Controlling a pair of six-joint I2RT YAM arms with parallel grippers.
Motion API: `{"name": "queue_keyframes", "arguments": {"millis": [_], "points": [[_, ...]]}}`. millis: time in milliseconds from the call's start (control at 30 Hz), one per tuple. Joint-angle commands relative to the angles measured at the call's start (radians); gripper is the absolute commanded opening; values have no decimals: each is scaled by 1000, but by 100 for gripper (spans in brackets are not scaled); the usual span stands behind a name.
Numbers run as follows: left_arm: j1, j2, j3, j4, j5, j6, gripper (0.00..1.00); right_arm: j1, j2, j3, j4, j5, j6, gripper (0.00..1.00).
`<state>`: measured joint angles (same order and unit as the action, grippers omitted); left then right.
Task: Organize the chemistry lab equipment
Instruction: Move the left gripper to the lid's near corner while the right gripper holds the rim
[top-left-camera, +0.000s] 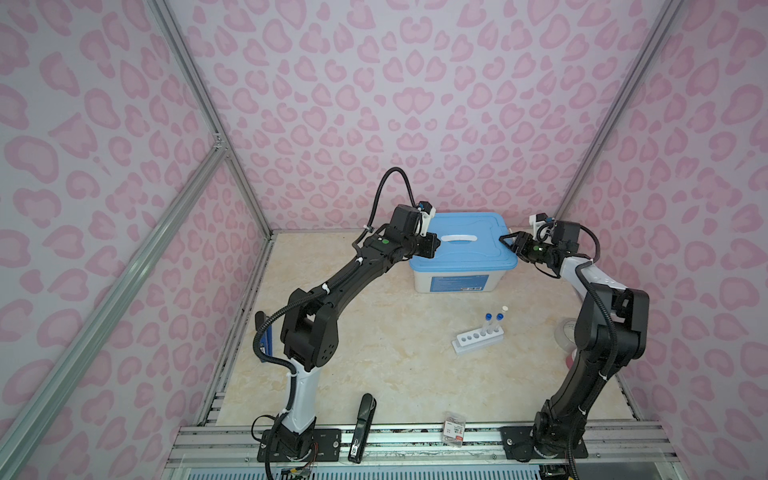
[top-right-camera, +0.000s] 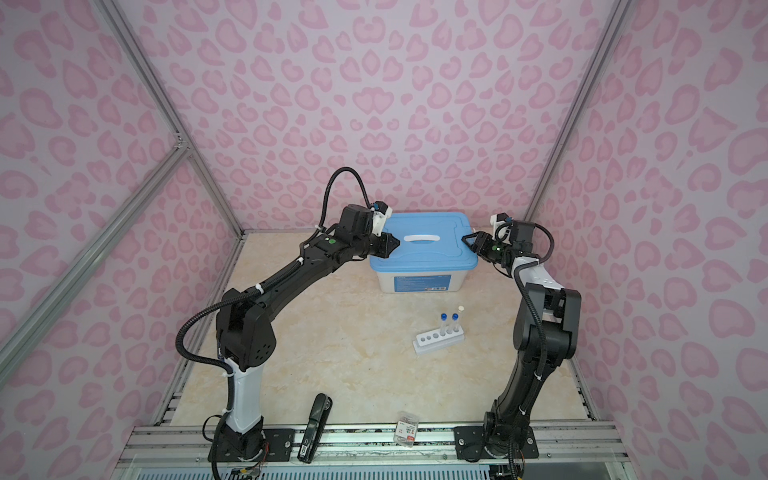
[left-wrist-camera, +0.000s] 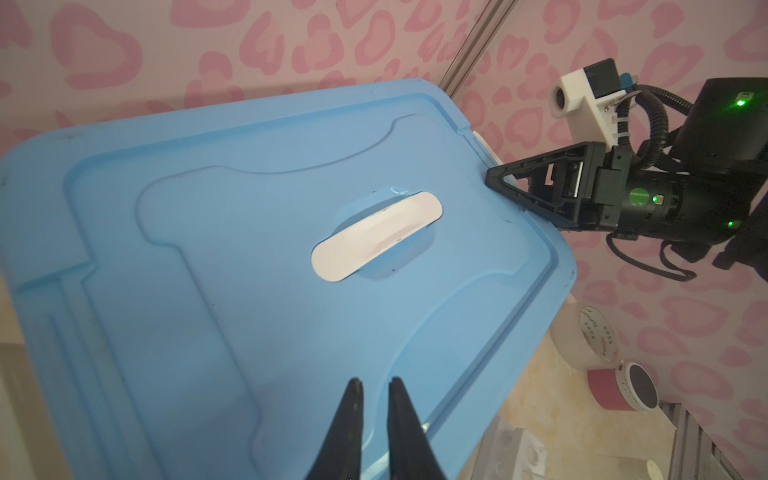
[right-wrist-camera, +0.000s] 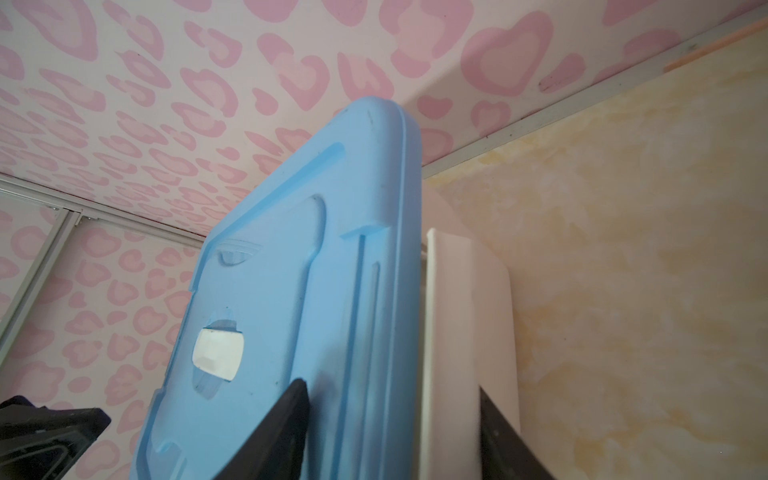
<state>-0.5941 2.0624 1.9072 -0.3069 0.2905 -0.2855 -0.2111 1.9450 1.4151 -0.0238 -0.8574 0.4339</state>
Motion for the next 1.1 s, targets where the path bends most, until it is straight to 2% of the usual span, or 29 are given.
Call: {"name": "queue_keyframes", "arguments": {"millis": [0,267,667,1067], "points": [[-1,6,12,4,9,6,16,0,14,-9,-76,53,-16,54],[-1,4,8,4,13,9,15,7,5,13,-141,101,-57,50],[-2,-4,-16,16,16,9,13,44,11,133,-372,283,-184,44],[-3,-7,-26,21,22,5,12,89,34,206,-501,429,-252,40]]}}
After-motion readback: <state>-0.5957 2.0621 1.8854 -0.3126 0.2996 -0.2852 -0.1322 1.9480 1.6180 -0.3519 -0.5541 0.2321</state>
